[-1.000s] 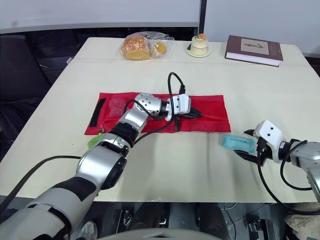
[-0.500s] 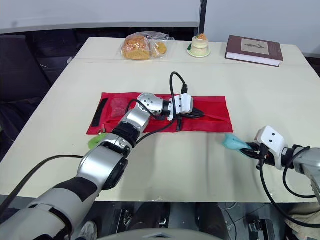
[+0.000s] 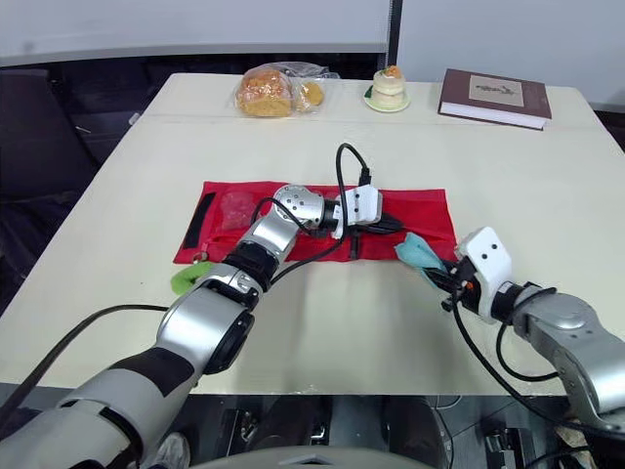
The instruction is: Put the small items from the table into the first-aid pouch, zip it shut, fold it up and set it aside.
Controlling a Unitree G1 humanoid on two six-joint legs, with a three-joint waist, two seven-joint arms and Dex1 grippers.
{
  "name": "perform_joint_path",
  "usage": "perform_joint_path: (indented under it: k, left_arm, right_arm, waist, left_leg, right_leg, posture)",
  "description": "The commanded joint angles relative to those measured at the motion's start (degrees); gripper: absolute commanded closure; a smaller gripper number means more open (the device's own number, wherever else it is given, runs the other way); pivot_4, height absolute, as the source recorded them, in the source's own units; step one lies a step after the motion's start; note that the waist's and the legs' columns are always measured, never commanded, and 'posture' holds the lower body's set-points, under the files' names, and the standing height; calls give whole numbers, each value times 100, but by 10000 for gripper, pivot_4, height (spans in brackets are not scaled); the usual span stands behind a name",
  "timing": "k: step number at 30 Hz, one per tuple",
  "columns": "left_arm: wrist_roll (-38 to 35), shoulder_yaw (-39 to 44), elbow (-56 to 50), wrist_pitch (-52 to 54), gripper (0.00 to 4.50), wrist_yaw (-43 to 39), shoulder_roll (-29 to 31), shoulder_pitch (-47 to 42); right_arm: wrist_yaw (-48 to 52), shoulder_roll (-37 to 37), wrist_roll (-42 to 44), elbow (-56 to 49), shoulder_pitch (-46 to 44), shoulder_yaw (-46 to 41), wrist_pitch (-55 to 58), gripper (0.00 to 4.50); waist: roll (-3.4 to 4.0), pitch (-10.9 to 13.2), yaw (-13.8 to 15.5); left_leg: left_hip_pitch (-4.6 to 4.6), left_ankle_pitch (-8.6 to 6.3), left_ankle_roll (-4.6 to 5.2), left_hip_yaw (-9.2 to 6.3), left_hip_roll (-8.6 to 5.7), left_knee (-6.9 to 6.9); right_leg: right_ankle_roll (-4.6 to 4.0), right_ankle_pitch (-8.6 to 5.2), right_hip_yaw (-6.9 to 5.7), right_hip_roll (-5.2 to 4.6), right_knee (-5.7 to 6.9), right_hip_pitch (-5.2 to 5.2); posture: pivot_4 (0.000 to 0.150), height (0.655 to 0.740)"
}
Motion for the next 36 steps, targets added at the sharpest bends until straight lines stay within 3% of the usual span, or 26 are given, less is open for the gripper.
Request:
perform_joint_path:
  k: [1,16,25,29,30,31,33,36]
  left_arm:
    - [-126,33,-259,21,45000,-2,-88,-6]
    - [-167,-36,-705,262,45000,-28,-237,245]
    - [-201,-121,-965,391,45000,-87,-261,434]
    - [-231,-127,-1031,484,45000,-39,-273,503]
    - [-230,-119,-1009,506,45000,-9,-274,500]
    - [-227,-107,-984,526,45000,22,-275,495]
    - [-234,-73,-912,576,45000,101,-284,466]
    - [-227,-50,-784,602,45000,218,-306,398]
  right_arm:
    - [-294,87,-138,-60,-308,245,272,43563]
    - [-1385,1123,-460,506,-1216,414,1267,43563]
    - [-2570,2956,-252,797,-1952,-722,1753,43563]
    - [-2685,3185,-271,679,-1996,-713,1847,43563]
    - [-2658,3143,-282,639,-1953,-660,1857,33453]
    - [-2624,3072,-302,598,-1905,-596,1862,31909]
    - [-2535,2917,-319,487,-1798,-486,1864,21986]
    - [-2406,2740,-265,324,-1684,-431,1887,21986]
  waist:
    - [0,0,4]
    - [1,-1,9]
    - [4,-2,1]
    - [6,-2,-1]
    - [6,-2,-2]
    - [6,-2,-2]
    - [6,-2,-5]
    - [7,-2,-14]
  left_leg:
    - [0,0,0,0,0,0]
    - [-2,0,0,-6,0,0]
    - [-2,0,0,-7,1,-3]
    - [-6,0,0,-5,-2,-3]
    - [-6,0,0,-5,-2,-3]
    - [-6,0,0,-5,-2,-3]
    - [-5,0,0,-6,-3,-3]
    - [-4,0,0,-7,-2,-4]
  right_leg:
    - [0,0,0,0,0,0]
    - [0,0,-5,1,0,0]
    - [-1,0,-5,2,5,-4]
    - [-1,1,-4,0,3,-7]
    - [-1,0,-4,0,3,-6]
    - [-1,1,-4,0,3,-6]
    - [-1,1,-4,1,4,-7]
    - [-1,0,-5,2,5,-7]
  posture:
    - [1500,7289]
    - [1500,7289]
    - [1500,7289]
    - [1500,7289]
    - [1500,7289]
    - [1500,7289]
    - [1500,7289]
    - [1500,7289]
